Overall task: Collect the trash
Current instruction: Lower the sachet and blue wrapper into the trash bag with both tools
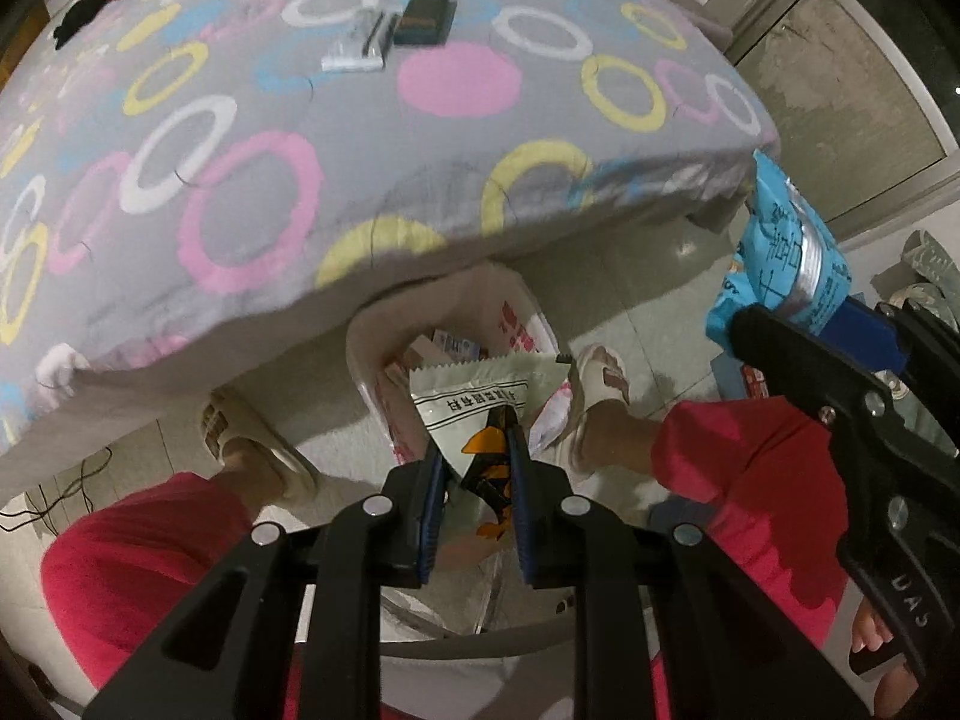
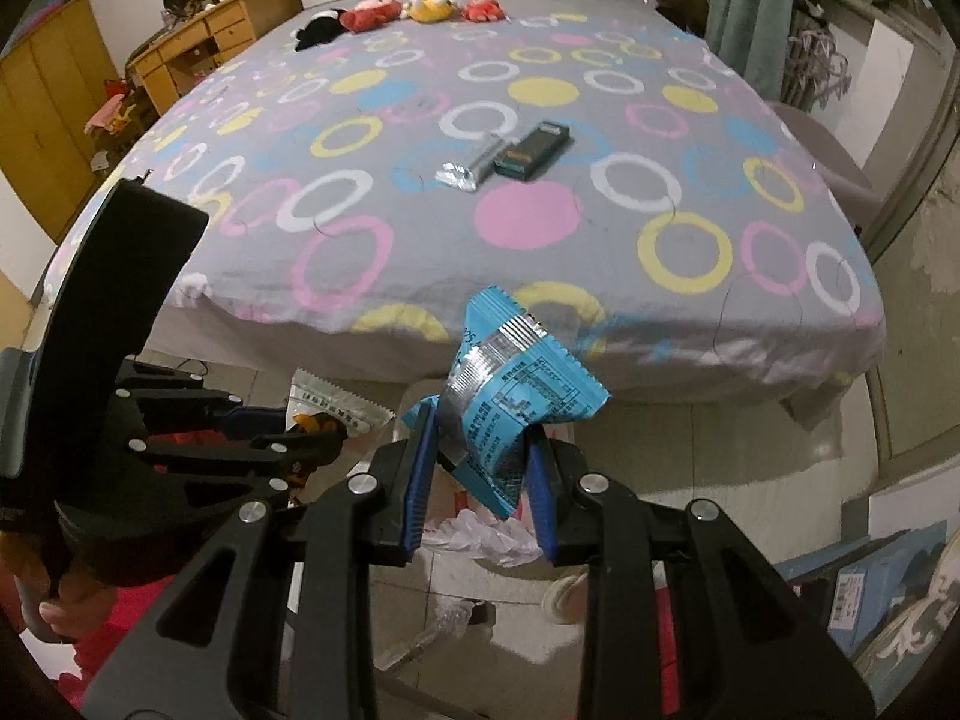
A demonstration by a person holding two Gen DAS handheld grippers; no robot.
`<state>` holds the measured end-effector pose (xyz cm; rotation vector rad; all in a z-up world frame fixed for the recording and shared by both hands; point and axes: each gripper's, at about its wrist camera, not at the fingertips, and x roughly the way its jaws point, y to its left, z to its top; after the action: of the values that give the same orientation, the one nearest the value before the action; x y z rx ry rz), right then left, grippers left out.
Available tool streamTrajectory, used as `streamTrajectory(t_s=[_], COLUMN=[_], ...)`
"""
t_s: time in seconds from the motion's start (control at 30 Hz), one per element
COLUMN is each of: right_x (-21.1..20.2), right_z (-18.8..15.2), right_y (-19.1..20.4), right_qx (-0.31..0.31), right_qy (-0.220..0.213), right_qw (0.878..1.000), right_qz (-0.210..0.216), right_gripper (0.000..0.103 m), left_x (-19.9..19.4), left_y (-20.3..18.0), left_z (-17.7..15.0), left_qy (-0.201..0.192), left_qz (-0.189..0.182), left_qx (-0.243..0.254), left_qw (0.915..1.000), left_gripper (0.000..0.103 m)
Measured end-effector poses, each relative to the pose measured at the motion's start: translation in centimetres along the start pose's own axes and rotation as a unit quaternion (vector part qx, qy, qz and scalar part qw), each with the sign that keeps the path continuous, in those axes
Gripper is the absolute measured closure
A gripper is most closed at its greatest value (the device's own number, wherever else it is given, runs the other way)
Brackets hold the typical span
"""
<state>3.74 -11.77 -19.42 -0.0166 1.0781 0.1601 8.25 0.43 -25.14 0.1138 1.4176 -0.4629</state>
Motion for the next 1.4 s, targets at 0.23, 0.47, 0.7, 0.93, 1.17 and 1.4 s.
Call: streamTrajectory(t_s=[0.23, 0.47, 0.7, 0.93, 1.17, 1.4], right_x=[3.5, 7.2, 11.1, 15.0, 18.9, 22.8], right_z=[-0.9, -1.5, -2.1, -2.6, -4.0, -4.9], right_y=[-1.4, -2.3, -2.7, -3.5, -4.5, -6.1], right_qx=[0.033, 0.053, 0.071, 0.093, 0.126, 0.161], right_qy=[0.024, 0.050, 0.078, 0.099, 0.129, 0.160], right_qw=[0.999, 0.997, 0.994, 0.990, 0.983, 0.973], right_qz=[0.013, 0.023, 0.029, 0.028, 0.028, 0.034], right_gripper=[0.075, 0.075, 0.075, 0.075, 0.075, 0.075], left_x=[3.6, 6.8, 10.2, 13.5, 16.9, 19.6], left_y=[-0.2, -0.1, 0.8, 1.4, 1.6, 2.0], left_z=[0.2, 0.3, 1.1, 1.5, 1.0, 1.6], left_qy=[0.019, 0.034, 0.067, 0.085, 0.103, 0.122], left_qz=[-0.005, 0.002, -0.005, 0.008, 0.025, 0.017], left_qx=[-0.005, -0.010, -0.022, -0.031, -0.025, -0.033], left_qw=[0.9998, 0.9994, 0.9975, 0.9959, 0.9941, 0.9918], left_gripper=[0.083, 0.083, 0.083, 0.083, 0.083, 0.083])
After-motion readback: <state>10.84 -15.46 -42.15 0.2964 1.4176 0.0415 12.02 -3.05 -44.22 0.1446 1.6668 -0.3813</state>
